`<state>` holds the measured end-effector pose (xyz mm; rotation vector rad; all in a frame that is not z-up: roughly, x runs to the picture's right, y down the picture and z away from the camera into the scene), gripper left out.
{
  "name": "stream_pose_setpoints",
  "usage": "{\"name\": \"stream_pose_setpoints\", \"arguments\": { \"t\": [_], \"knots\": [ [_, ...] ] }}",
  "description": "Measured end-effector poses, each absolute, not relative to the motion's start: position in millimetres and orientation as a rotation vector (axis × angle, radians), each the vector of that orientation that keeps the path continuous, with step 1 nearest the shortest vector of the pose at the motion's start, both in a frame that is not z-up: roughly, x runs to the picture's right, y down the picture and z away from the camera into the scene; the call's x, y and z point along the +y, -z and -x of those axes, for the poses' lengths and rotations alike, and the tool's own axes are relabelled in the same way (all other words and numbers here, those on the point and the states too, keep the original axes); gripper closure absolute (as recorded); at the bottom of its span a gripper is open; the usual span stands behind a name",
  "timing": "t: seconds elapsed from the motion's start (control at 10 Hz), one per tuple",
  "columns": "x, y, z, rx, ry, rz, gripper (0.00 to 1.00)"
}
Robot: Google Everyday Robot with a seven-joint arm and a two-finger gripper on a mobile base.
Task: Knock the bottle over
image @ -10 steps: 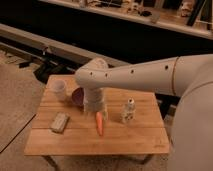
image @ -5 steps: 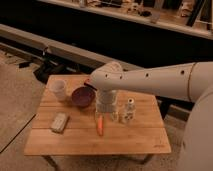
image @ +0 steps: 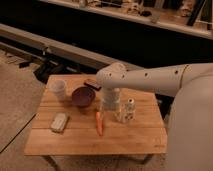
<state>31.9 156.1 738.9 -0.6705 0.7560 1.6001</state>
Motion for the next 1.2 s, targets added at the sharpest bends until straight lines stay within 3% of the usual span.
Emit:
{"name": "stream_pose_setpoints", "arguments": {
  "t": [0.5,1.2],
  "knots": [
    [162,-734,-47,0.769,-1.599,0.719,0.35],
    [156,-736,-77,0.807,-1.506,0.638,0.35]
  ]
}}
